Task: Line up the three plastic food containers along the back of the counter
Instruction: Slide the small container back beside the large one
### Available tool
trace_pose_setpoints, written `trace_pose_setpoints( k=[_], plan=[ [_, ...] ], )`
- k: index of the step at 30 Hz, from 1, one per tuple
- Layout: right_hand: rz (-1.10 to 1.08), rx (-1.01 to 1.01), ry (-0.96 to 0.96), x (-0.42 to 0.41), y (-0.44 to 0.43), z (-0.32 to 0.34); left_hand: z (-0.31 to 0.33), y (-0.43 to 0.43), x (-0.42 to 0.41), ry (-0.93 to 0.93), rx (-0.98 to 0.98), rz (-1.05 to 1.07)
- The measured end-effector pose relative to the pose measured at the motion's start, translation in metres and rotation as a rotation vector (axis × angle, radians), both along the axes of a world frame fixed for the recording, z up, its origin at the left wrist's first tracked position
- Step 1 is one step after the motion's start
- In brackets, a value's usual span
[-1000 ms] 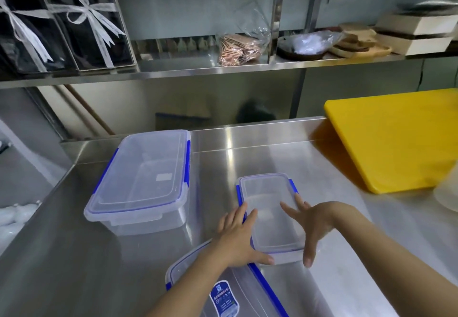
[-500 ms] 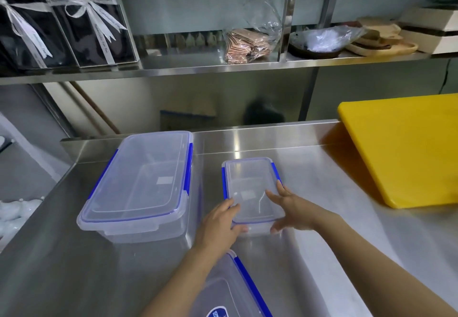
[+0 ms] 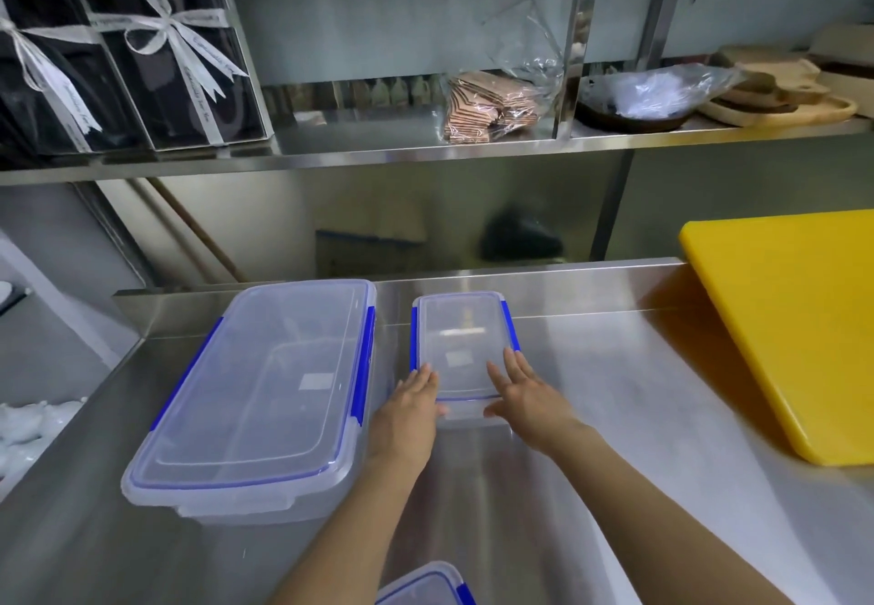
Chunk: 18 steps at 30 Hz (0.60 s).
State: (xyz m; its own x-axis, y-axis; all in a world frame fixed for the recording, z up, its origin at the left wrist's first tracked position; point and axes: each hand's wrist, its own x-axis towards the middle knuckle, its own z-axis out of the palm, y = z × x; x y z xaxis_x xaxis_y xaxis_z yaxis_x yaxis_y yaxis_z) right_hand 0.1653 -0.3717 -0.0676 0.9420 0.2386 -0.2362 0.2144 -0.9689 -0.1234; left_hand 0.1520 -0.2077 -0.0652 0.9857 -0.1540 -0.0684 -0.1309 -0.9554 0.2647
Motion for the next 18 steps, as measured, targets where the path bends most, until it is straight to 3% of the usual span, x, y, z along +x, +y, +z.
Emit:
trace_pose_setpoints(
  k=[7, 10, 15, 18],
  plan=[
    [-0.074, 0.043, 0.002, 0.005, 0.001, -0.001, -0.002, -0.002, -0.001, -0.098, 0.062, 0.028],
    [-0.122, 0.067, -0.024, -0.004, 0.004, 0.006, 0.007, -0.003, -0.01, -0.051, -0.023, 0.021],
    [-0.176, 0.154, -0.231, -0.033, 0.004, 0.012, 0.017, 0.021, -0.051, 0.101, -0.208, -0.04],
    [-0.205, 0.314, -0.15, -0.052, 0.006, 0.015, 0.019, 0.041, -0.08, 0.207, -0.277, -0.016]
  ],
)
